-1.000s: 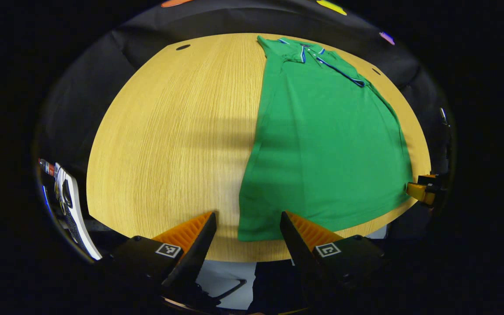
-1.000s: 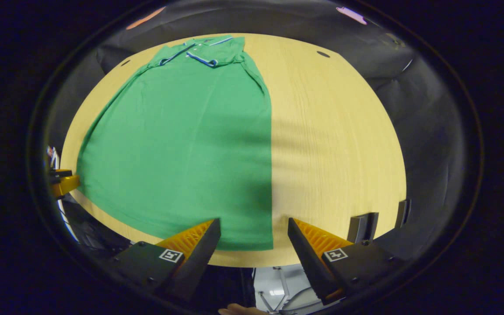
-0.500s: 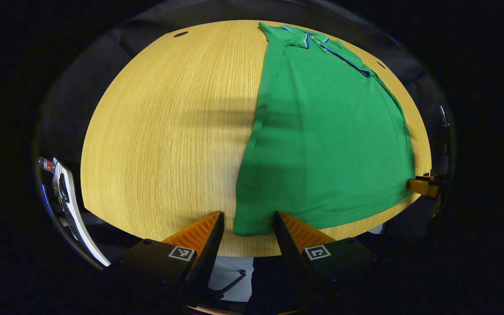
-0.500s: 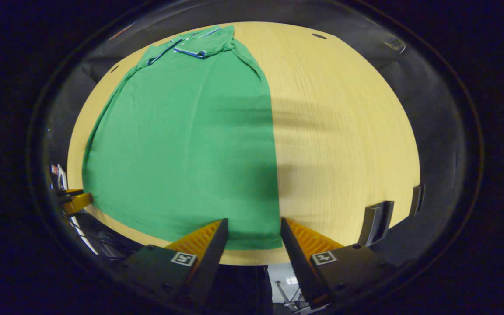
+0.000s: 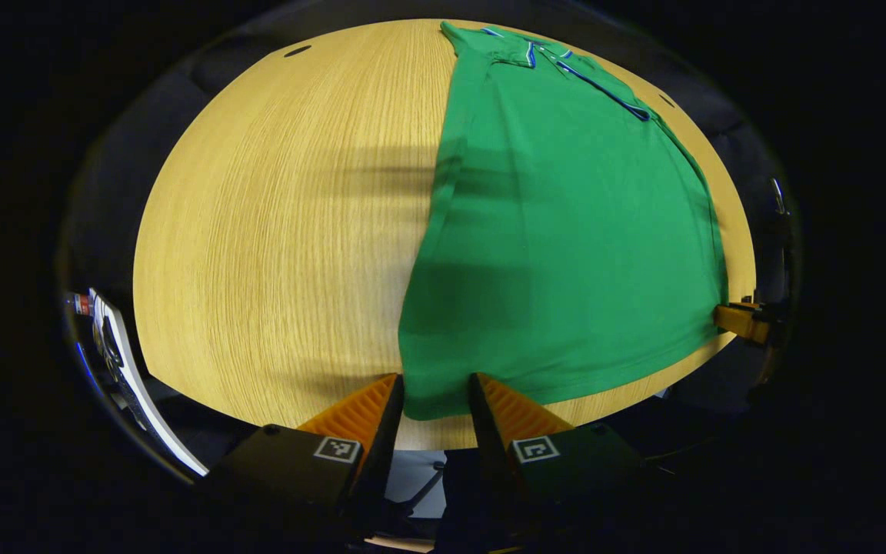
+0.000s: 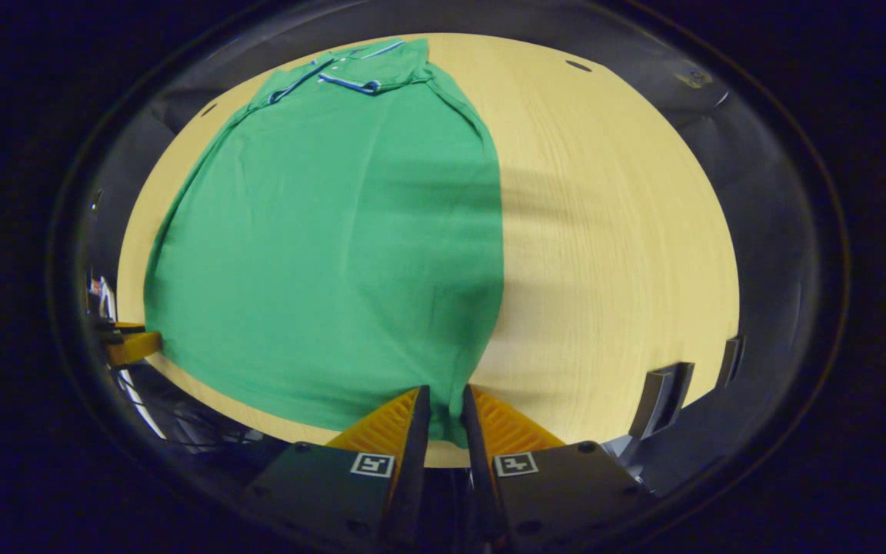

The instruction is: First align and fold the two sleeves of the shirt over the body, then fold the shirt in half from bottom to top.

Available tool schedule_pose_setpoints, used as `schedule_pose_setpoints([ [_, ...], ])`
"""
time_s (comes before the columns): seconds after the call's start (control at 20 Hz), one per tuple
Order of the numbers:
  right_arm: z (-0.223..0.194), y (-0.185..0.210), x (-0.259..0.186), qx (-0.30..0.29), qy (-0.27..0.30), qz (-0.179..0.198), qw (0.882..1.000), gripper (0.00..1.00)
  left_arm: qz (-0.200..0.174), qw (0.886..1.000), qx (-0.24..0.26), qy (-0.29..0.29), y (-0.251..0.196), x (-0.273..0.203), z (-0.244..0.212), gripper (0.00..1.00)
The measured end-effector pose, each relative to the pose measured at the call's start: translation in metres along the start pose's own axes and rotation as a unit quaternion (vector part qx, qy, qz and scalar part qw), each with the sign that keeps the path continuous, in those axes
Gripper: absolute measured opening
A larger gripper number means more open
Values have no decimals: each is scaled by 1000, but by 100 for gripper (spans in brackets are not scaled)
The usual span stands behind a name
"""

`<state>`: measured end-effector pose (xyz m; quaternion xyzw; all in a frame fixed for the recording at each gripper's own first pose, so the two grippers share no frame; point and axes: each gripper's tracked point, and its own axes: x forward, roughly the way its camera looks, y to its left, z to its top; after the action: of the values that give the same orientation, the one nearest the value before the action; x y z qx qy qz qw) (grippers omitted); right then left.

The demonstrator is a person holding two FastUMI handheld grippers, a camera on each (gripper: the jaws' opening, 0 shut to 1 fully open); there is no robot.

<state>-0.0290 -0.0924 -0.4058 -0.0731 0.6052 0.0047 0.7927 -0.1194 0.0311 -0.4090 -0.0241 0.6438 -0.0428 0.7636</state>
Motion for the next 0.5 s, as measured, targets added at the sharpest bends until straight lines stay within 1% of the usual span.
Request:
schedule_pose_setpoints([
  [0.05,1,-1,0,-4,4,0,1000,33,-1,1000,2,3,-2,1,1,51],
  [0.15,5,0,-1,-1,-2,2,1000,33,-6,1000,6,6,-4,2,2,41],
  [0.2,4,1,0,2,6,1,1000,9,-10,1000,-1,9,-4,1,3,37],
  [0.3,6,2,0,-9,6,0,1000,8,-25,1000,-9,14,-8,1,3,26],
  [0.35,8,4,0,-7,6,8,1000,9,-31,999,-15,17,-10,0,3,16],
  [0.4,7,5,-1,-11,4,10,1000,3,-34,999,-14,18,-11,1,3,9],
  [0.45,6,7,-1,-13,5,16,1000,4,-35,999,-8,17,-11,0,3,5],
  [0.5,5,8,-1,-12,5,19,1000,3,-34,999,-4,16,-11,0,3,4],
])
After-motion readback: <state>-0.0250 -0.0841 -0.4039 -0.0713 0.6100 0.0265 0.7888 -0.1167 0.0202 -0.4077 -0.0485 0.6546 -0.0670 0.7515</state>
